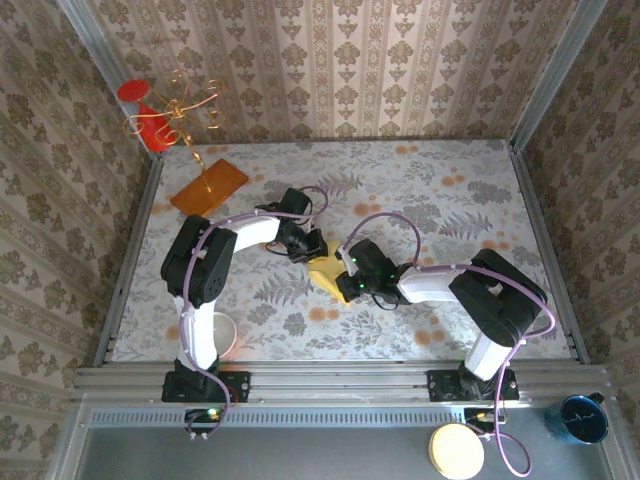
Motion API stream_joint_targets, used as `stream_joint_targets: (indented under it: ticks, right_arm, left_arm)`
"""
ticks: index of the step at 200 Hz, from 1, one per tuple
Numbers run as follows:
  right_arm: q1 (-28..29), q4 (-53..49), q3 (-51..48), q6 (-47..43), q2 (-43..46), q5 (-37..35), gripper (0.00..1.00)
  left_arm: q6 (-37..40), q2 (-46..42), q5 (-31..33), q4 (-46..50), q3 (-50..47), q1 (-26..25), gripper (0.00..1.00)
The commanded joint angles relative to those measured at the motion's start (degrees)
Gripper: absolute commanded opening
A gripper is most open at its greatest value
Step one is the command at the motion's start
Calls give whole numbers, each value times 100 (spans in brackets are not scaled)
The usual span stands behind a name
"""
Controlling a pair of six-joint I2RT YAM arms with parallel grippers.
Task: Fold a paper plane with a square sheet of paper (pick it up from the middle)
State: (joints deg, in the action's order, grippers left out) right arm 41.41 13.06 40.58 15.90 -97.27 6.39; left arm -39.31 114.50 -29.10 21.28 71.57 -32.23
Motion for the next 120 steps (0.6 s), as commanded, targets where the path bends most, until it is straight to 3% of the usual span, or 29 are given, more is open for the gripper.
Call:
stream_joint_targets:
  ticks: [1,68,120]
  right_arm:
    - [-20,-124,152,122,-115,-129,3]
    - [-62,-156,135,322,-148,152,2]
    - [-185,-26,118,518,-31,509,2]
  left_arm:
    - [117,172,50,265,-3,-38,14]
    - [-140,-641,-62,-388,-267,204,22]
    - [-73,-286,-34,-239,-372,261,19]
